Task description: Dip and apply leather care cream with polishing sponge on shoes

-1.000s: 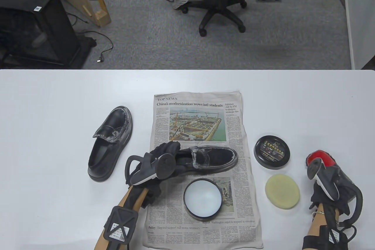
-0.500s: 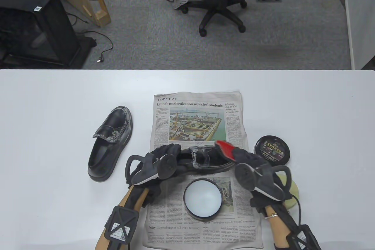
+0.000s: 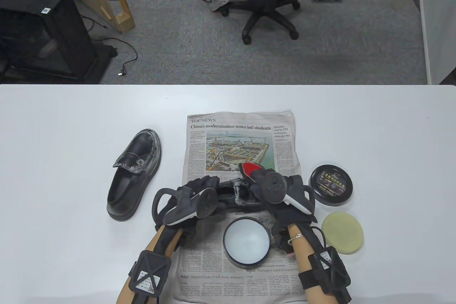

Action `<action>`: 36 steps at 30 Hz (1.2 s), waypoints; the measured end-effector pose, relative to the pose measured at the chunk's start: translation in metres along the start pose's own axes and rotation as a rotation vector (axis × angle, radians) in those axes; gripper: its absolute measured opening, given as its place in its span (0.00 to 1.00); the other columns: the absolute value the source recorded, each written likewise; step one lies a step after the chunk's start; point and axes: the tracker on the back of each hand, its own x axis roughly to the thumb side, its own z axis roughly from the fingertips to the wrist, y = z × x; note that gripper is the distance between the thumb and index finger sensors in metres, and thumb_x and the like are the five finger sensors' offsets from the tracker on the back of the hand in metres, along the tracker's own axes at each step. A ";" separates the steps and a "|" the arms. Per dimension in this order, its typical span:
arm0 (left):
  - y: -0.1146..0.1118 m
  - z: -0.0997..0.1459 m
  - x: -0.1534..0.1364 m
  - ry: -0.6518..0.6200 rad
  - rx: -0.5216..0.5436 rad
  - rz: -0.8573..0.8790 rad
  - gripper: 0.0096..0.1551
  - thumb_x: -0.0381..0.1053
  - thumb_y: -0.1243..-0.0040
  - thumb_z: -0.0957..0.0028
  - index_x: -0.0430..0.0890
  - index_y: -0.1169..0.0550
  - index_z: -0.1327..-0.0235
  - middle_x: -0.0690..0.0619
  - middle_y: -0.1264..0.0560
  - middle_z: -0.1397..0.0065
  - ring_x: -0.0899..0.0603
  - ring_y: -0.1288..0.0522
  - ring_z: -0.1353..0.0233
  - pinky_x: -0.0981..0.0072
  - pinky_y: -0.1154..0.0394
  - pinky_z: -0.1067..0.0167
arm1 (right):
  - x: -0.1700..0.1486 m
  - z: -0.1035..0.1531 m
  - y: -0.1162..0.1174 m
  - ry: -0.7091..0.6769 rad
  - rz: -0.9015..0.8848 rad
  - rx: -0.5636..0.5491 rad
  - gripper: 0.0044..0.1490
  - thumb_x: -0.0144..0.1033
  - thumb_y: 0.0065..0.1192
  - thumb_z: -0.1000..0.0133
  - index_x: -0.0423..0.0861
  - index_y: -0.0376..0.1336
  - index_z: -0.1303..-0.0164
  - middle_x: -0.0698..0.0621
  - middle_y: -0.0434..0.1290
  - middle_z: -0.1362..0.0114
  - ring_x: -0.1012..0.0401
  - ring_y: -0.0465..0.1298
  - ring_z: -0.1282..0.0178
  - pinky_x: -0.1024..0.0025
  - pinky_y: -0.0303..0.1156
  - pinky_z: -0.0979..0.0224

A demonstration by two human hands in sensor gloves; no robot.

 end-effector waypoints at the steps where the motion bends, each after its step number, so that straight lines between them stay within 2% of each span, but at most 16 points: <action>1: 0.000 0.000 0.000 0.003 -0.002 -0.005 0.52 0.76 0.48 0.54 0.49 0.32 0.18 0.48 0.25 0.18 0.41 0.25 0.25 0.49 0.25 0.32 | -0.004 0.004 0.000 0.010 0.024 -0.004 0.35 0.47 0.33 0.31 0.48 0.44 0.13 0.46 0.48 0.10 0.44 0.46 0.12 0.43 0.46 0.20; 4: 0.000 -0.001 0.001 0.011 -0.006 -0.013 0.52 0.76 0.49 0.54 0.49 0.31 0.19 0.48 0.25 0.19 0.40 0.24 0.26 0.49 0.24 0.33 | -0.007 0.024 0.003 0.000 0.150 -0.059 0.35 0.45 0.36 0.31 0.47 0.44 0.13 0.44 0.47 0.11 0.41 0.48 0.13 0.45 0.51 0.20; 6: 0.001 -0.002 0.002 0.014 -0.011 -0.024 0.51 0.75 0.49 0.54 0.49 0.31 0.19 0.47 0.24 0.19 0.40 0.24 0.26 0.49 0.24 0.34 | 0.003 0.040 0.005 -0.041 0.277 -0.095 0.35 0.44 0.37 0.31 0.46 0.45 0.14 0.42 0.49 0.12 0.39 0.52 0.15 0.46 0.55 0.21; 8: 0.000 -0.002 0.004 0.011 -0.009 -0.031 0.51 0.76 0.50 0.54 0.49 0.30 0.20 0.47 0.24 0.20 0.40 0.24 0.26 0.48 0.24 0.34 | 0.016 0.049 0.006 -0.098 0.313 -0.110 0.34 0.43 0.37 0.31 0.44 0.47 0.15 0.40 0.52 0.13 0.39 0.56 0.16 0.46 0.59 0.21; 12: 0.000 -0.003 0.005 -0.001 -0.016 -0.033 0.51 0.76 0.50 0.54 0.49 0.30 0.20 0.47 0.24 0.20 0.39 0.25 0.26 0.46 0.25 0.33 | 0.046 0.051 0.003 -0.225 0.160 -0.112 0.34 0.44 0.37 0.31 0.44 0.47 0.14 0.41 0.53 0.13 0.39 0.59 0.16 0.44 0.63 0.22; 16: 0.000 -0.003 0.005 -0.007 -0.022 -0.032 0.52 0.76 0.50 0.54 0.50 0.31 0.19 0.47 0.24 0.20 0.39 0.25 0.26 0.46 0.26 0.33 | 0.066 0.029 -0.001 -0.275 0.002 -0.052 0.34 0.45 0.35 0.30 0.48 0.47 0.14 0.43 0.51 0.11 0.39 0.54 0.14 0.39 0.56 0.21; 19: -0.001 -0.003 0.005 -0.005 -0.020 -0.032 0.53 0.77 0.50 0.55 0.49 0.31 0.18 0.46 0.25 0.19 0.38 0.25 0.26 0.46 0.26 0.33 | 0.059 0.005 0.000 -0.199 -0.037 0.035 0.34 0.46 0.31 0.30 0.48 0.45 0.13 0.44 0.49 0.10 0.42 0.50 0.12 0.39 0.50 0.20; 23: -0.001 -0.002 0.004 -0.004 -0.019 -0.020 0.53 0.77 0.50 0.55 0.49 0.31 0.18 0.46 0.25 0.19 0.38 0.25 0.25 0.46 0.26 0.33 | 0.024 -0.009 0.001 -0.039 -0.094 0.073 0.34 0.45 0.32 0.30 0.47 0.44 0.12 0.44 0.47 0.10 0.43 0.45 0.13 0.41 0.42 0.22; 27: 0.000 -0.003 0.004 -0.019 -0.069 -0.033 0.54 0.76 0.51 0.53 0.48 0.33 0.16 0.46 0.27 0.17 0.38 0.27 0.23 0.44 0.26 0.33 | -0.001 0.006 0.003 0.040 0.091 0.004 0.35 0.45 0.34 0.30 0.47 0.43 0.13 0.45 0.45 0.10 0.43 0.43 0.13 0.42 0.43 0.21; 32: 0.001 -0.004 0.004 -0.029 -0.093 -0.024 0.56 0.76 0.52 0.51 0.45 0.36 0.14 0.44 0.29 0.15 0.37 0.29 0.22 0.44 0.27 0.32 | -0.007 0.036 0.006 0.053 0.379 -0.090 0.35 0.44 0.35 0.31 0.46 0.43 0.14 0.42 0.49 0.12 0.41 0.50 0.14 0.45 0.49 0.21; 34: 0.000 -0.003 0.003 -0.031 -0.079 -0.019 0.56 0.77 0.52 0.52 0.45 0.36 0.14 0.45 0.29 0.15 0.38 0.29 0.22 0.45 0.27 0.32 | -0.002 0.046 0.007 0.020 0.415 -0.104 0.35 0.43 0.36 0.31 0.45 0.45 0.14 0.41 0.51 0.13 0.41 0.54 0.15 0.46 0.53 0.21; 36: 0.000 -0.004 0.003 -0.033 -0.076 -0.015 0.57 0.77 0.52 0.52 0.45 0.37 0.14 0.46 0.29 0.15 0.39 0.29 0.22 0.46 0.27 0.32 | 0.009 0.054 0.007 -0.054 0.370 -0.110 0.35 0.43 0.36 0.31 0.44 0.46 0.14 0.41 0.53 0.13 0.41 0.57 0.16 0.46 0.55 0.21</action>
